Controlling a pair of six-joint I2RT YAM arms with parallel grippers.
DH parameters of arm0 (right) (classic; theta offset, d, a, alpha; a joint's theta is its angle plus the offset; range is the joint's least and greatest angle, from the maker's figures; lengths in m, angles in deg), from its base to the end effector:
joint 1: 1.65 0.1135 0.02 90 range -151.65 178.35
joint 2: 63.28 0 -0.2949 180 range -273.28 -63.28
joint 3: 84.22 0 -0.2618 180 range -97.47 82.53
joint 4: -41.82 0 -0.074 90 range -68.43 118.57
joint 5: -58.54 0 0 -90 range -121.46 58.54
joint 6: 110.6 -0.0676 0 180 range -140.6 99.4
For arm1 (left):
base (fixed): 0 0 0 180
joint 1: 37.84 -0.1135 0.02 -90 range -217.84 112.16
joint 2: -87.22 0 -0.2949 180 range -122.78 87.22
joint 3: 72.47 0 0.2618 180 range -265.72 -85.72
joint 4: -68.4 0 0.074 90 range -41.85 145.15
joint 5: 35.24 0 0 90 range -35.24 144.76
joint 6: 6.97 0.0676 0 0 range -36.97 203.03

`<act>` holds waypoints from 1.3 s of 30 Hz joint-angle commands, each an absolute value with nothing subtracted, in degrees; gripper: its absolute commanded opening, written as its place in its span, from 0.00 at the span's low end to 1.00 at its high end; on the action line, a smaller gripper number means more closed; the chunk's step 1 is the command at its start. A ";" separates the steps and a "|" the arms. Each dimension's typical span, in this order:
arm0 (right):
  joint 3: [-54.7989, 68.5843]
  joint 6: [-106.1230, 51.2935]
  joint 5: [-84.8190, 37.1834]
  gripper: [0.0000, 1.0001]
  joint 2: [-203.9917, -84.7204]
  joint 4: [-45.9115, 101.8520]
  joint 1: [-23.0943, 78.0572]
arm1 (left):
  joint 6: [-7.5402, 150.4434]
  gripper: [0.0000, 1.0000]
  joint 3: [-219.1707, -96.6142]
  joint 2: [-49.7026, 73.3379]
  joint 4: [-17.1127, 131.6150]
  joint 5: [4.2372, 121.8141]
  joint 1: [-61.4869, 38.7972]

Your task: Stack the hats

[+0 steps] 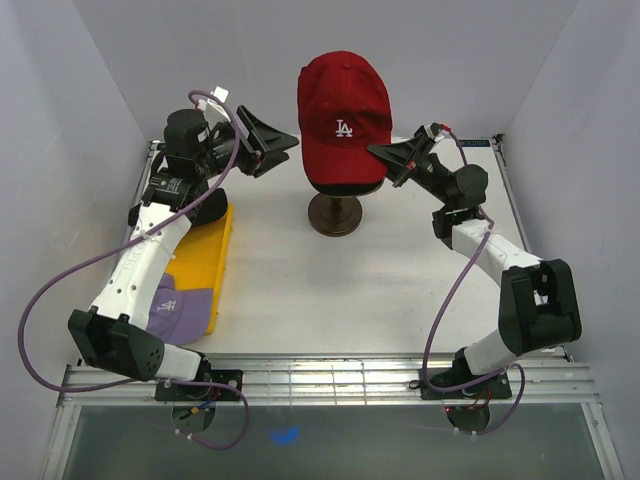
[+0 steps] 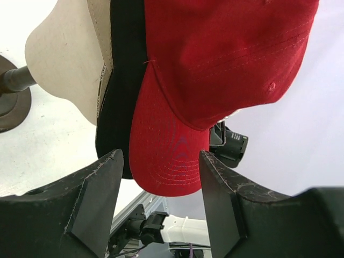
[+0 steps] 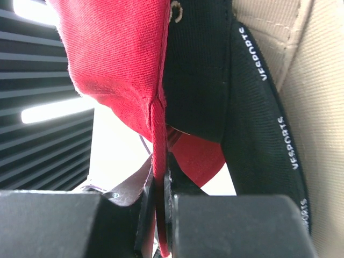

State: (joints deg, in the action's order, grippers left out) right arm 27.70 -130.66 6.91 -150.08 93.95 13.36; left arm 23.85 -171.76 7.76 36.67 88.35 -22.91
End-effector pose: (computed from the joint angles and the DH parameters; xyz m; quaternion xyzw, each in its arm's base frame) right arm 0.3344 0.1331 0.3938 0.1348 0.5157 0.8097 0.2453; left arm 0.3187 -0.1237 0.4654 -0.1114 0.7573 -0.5425 0.3461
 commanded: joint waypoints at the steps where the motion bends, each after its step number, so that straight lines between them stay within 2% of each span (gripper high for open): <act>1: 27.16 -128.00 9.58 0.08 -148.53 89.03 12.86 | 24.23 0.68 -170.80 8.65 38.89 87.37 -21.85; 6: 26.63 -128.62 9.94 0.08 -148.62 89.04 12.86 | 23.62 0.67 -169.40 8.47 40.55 87.28 -20.71; 17: 24.87 -123.44 10.55 0.08 -146.86 79.20 12.77 | 23.27 0.63 -168.78 6.81 42.31 86.49 -18.33; 24: 23.20 -120.09 10.64 0.26 -145.63 73.04 12.42 | 23.44 0.56 -168.78 6.45 42.40 86.23 -17.63; 27: 23.03 -117.99 10.64 0.41 -144.67 69.97 12.15 | 23.53 0.55 -168.43 6.89 42.40 85.70 -17.63; 30: 22.85 -116.32 10.47 0.49 -143.70 67.68 11.89 | 23.44 0.54 -168.78 6.54 42.49 85.96 -17.63; 39: 22.67 -112.36 10.02 0.52 -140.45 61.09 10.31 | 23.35 0.53 -169.13 6.54 42.31 85.97 -17.63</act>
